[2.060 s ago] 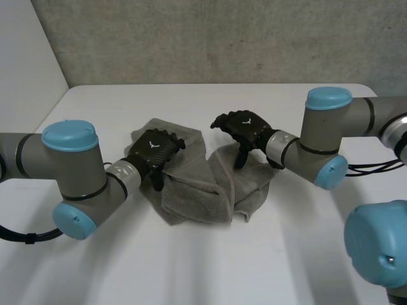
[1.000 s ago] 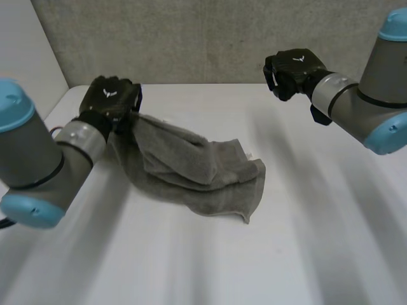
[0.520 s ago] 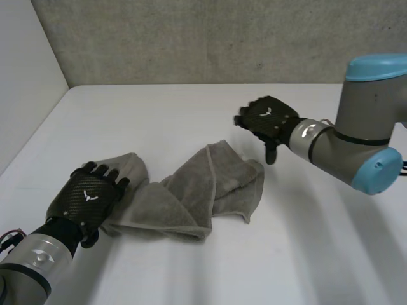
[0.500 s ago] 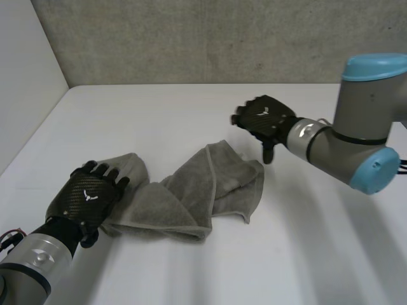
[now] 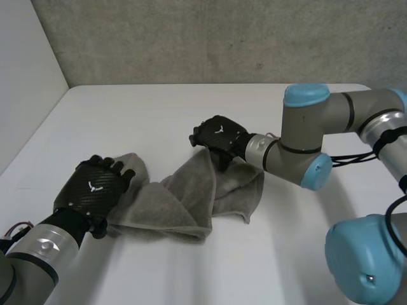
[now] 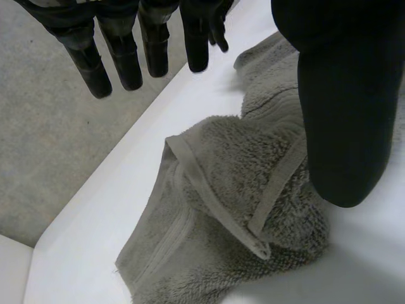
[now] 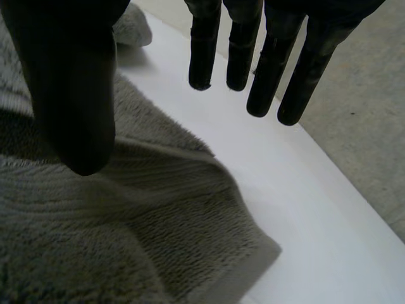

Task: Fold the laundry

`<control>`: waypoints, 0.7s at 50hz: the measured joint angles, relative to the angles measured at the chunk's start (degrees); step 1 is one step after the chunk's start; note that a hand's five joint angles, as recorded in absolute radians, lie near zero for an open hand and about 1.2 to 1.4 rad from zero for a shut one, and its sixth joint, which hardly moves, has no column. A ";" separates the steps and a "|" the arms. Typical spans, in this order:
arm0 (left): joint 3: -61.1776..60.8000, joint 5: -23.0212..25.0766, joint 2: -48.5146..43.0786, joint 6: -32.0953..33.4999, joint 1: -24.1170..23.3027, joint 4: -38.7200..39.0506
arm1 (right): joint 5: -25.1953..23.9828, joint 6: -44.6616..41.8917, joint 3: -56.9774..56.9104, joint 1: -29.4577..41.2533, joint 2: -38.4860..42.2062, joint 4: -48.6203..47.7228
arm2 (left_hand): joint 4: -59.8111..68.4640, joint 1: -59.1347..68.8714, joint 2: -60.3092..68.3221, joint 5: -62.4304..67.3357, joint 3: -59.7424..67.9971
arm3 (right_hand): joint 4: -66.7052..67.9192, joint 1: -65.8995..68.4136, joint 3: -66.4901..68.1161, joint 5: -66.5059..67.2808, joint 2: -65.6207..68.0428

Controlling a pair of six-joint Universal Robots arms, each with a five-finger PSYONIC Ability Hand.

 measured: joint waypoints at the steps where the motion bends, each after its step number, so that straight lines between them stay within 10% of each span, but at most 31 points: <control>1: 0.00 0.01 -0.21 -0.03 -0.17 0.05 | -0.19 -0.03 -0.32 0.05 0.58 -0.28 | 0.83 0.85 0.81 0.89 0.82 | 1.50 1.54 1.52 1.47 1.70; 19: 0.95 2.34 -5.65 -0.12 -0.98 1.04 | -0.77 -0.05 -0.69 0.63 2.09 -3.47 | 8.22 8.23 8.22 8.13 8.23 | 46.22 46.91 46.13 46.43 47.29; 35: 3.00 2.19 -3.37 -4.41 -0.86 2.48 | 0.54 5.33 5.93 -3.11 -9.10 -1.86 | 8.59 8.55 8.54 8.53 8.57 | 48.29 47.83 48.32 47.98 48.90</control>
